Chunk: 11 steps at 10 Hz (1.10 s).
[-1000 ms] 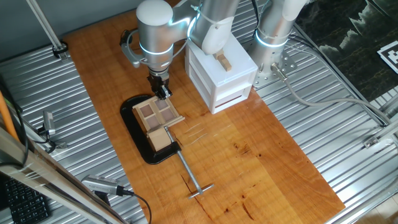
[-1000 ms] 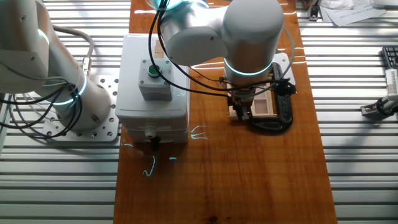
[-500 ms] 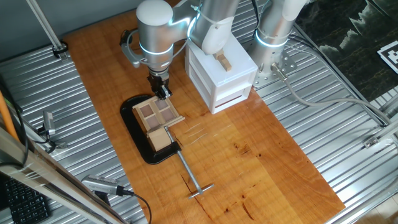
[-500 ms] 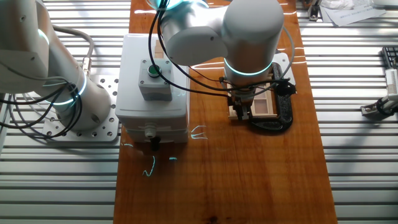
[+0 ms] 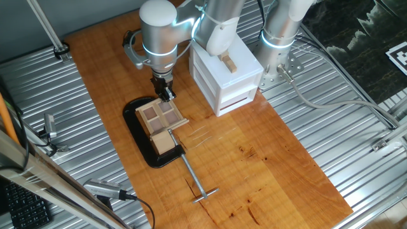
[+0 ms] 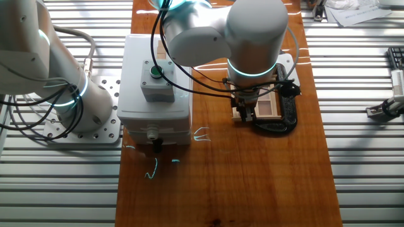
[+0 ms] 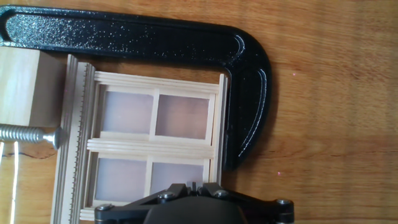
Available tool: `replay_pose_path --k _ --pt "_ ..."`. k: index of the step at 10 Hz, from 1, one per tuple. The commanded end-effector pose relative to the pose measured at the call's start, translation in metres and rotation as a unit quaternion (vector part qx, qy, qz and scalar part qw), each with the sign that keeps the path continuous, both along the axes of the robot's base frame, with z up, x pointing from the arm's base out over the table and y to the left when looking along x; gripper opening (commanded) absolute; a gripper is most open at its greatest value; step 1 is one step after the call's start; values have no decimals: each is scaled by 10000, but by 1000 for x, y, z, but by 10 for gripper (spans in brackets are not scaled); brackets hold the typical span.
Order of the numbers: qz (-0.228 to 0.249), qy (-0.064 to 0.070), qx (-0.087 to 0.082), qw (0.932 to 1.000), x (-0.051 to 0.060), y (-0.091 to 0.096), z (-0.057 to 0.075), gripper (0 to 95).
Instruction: Close a sliding window
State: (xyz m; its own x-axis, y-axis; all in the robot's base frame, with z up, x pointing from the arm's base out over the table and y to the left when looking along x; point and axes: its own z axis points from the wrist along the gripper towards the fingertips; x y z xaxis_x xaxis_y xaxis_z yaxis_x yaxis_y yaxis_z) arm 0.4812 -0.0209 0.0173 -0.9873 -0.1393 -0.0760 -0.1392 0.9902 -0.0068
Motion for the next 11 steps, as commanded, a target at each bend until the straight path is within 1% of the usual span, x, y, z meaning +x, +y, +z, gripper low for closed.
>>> replay_pose_path --k 1,2,4,7,9,11 --pt "-411 201 41 9989 15 20 40 0" --pt "-409 169 33 9990 16 20 42 0" --pt "-375 153 -105 9991 18 20 42 0" --pt "-355 139 -97 9992 18 20 42 0" --pt "-351 120 -108 9993 17 20 45 0" --pt "-331 44 -94 9994 16 22 59 0"
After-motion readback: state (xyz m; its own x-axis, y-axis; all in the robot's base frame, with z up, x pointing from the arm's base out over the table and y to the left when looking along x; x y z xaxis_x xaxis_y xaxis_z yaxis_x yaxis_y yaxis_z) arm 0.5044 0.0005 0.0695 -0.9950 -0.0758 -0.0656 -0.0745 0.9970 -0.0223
